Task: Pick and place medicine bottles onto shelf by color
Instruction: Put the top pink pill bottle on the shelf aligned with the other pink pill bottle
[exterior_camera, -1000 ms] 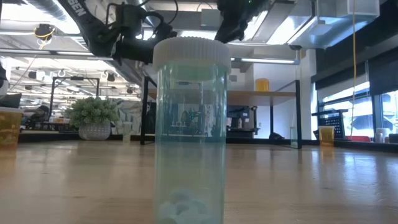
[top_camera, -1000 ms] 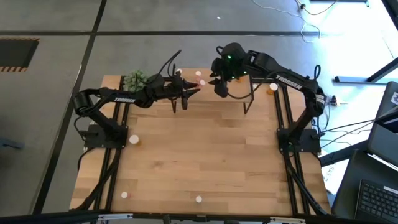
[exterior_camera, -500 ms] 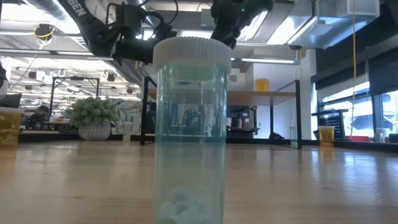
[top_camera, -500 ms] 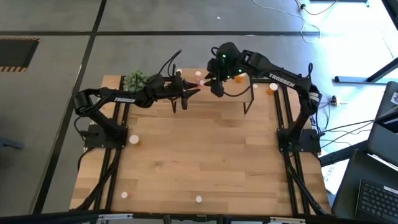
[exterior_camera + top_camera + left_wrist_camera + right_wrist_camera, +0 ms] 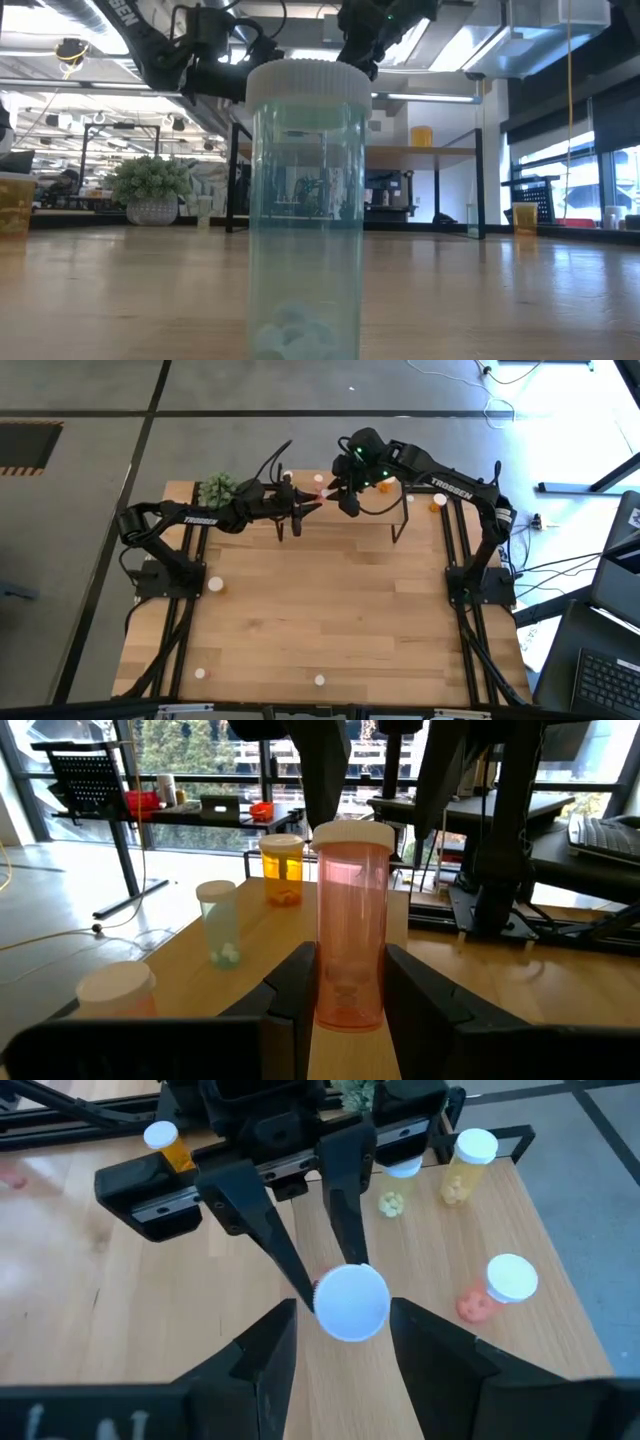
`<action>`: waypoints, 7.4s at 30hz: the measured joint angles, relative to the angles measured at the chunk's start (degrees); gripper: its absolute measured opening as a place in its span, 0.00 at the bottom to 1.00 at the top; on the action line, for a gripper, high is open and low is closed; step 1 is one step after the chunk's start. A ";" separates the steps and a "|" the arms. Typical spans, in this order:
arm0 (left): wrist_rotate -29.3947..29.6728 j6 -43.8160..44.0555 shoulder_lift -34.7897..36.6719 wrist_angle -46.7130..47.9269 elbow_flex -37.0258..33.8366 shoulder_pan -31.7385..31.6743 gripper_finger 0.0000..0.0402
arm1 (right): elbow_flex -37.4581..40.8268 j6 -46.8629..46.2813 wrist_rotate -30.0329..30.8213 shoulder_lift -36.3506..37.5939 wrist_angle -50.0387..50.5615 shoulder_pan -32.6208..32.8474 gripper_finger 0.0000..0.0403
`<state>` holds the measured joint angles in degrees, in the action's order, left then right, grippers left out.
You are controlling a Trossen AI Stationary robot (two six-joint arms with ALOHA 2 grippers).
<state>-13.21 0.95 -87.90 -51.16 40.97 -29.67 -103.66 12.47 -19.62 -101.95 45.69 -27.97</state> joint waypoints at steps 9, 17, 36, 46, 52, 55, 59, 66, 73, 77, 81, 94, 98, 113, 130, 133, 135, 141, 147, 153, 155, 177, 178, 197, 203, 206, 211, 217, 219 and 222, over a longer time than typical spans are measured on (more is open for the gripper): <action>-0.89 -0.02 0.02 0.01 0.02 0.00 0.22 | 0.00 0.02 1.73 -0.01 -0.09 -0.04 0.41; -1.11 -0.06 0.02 0.00 0.02 0.00 0.22 | 0.00 -0.37 -0.85 -0.02 -0.07 -0.05 0.41; -1.37 -0.08 0.04 -0.83 0.04 0.00 0.22 | -0.25 -0.11 0.00 -2.21 1.37 0.00 0.41; -1.38 -0.11 0.07 -0.74 0.09 0.00 0.22 | -1.16 0.02 -0.04 -2.21 1.18 -0.02 0.41; -1.38 -0.11 0.07 -0.78 0.09 0.00 0.22 | -1.16 0.04 -0.07 -2.21 0.26 -0.02 0.41; -1.38 -0.11 0.07 -0.74 0.09 0.00 0.22 | -1.18 0.04 -0.20 -2.21 -0.16 -0.02 0.40; -1.36 -0.11 0.07 -0.72 0.09 0.00 0.22 | -1.18 0.04 -0.24 -2.21 -0.16 0.00 0.36; -1.36 -0.04 0.07 -0.73 0.09 0.00 0.22 | -1.18 0.04 -0.24 -2.21 -0.16 0.00 0.29; 0.25 0.02 0.07 -0.76 0.09 0.02 0.22 | -1.18 0.07 -0.16 -2.21 -0.32 -0.04 0.29; 1.98 -0.20 0.07 -0.79 0.09 0.13 0.22 | -1.18 0.05 0.00 -2.21 -0.43 -0.07 0.29; 3.16 0.05 0.07 -0.82 0.07 0.15 0.23 | -1.18 0.04 0.00 -2.21 -0.51 -0.07 0.30; 5.70 -2.82 0.04 -1.20 0.07 0.87 0.26 | -1.20 0.04 0.22 -2.19 -0.94 -0.07 0.30; 5.60 -2.79 0.04 -1.18 0.07 0.87 0.26 | -1.20 0.05 0.17 -2.19 -0.98 -0.07 0.30; 7.07 -2.41 0.04 -1.14 0.01 1.17 0.27 | -1.20 0.04 0.18 -2.19 -1.18 -0.07 0.30; 6.84 -4.50 0.04 -1.14 0.00 1.97 0.27 | -1.20 0.04 -0.04 -2.12 -0.99 -0.02 0.30; 6.80 -4.49 0.04 -1.14 0.00 1.99 0.27 | -1.20 0.02 -0.04 -2.12 -1.01 -0.02 0.30; 6.74 -4.48 0.04 -1.14 0.00 1.99 0.27 | -1.20 0.02 -0.04 -2.12 -1.01 -0.02 0.30; 6.67 -4.48 0.04 -1.16 0.00 1.99 0.27 | -1.20 0.02 -0.02 -2.12 -1.11 -0.02 0.30; 6.67 -4.48 0.04 -1.19 0.00 1.99 0.27 | -1.20 0.02 -0.01 -2.12 -1.40 0.00 0.30; 6.64 -4.48 0.04 -1.18 0.00 1.99 0.27 | -1.20 0.04 0.00 -2.12 -1.42 0.00 0.30; 6.64 -4.48 0.04 -1.17 0.00 1.99 0.27 | -1.20 0.04 0.00 -2.12 -1.45 0.00 0.30; 8.17 -4.50 0.04 -0.90 0.02 2.03 0.27 | -1.20 1.46 0.09 -2.12 -1.64 0.00 0.30; 8.20 -4.50 0.04 -0.87 0.02 2.03 0.27 | -1.20 1.48 0.09 -2.12 -1.64 0.00 0.30; 7.80 -4.44 0.04 -0.79 0.02 2.47 0.27 | -1.20 1.79 0.03 -2.12 -1.66 0.04 0.30; 7.89 -4.52 0.04 -0.49 0.06 2.47 0.27 | -1.20 2.84 0.04 -2.12 -1.68 0.03 0.30; 7.86 -4.52 0.04 -0.35 0.09 2.47 0.27 | -1.20 2.84 0.04 -2.14 -1.65 0.02 0.30; 7.85 -4.52 0.04 -0.35 0.09 2.47 0.27 | -1.20 2.84 0.04 -2.14 -1.62 0.02 0.30; 7.87 -4.52 0.04 -0.33 0.09 2.47 0.27 | -1.18 3.06 0.05 -2.14 -1.85 0.02 0.30; 7.87 -4.50 0.04 -0.35 0.09 2.47 0.27 | -1.19 3.06 0.07 -2.14 -2.01 0.02 0.30; 7.89 -4.52 0.04 -0.35 0.07 2.47 0.27 | -1.20 3.06 0.07 -2.14 -2.08 0.02 0.30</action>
<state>-5.32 -3.57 -87.85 -51.51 41.04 -27.20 -104.86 15.53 -19.55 -104.09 43.61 -27.94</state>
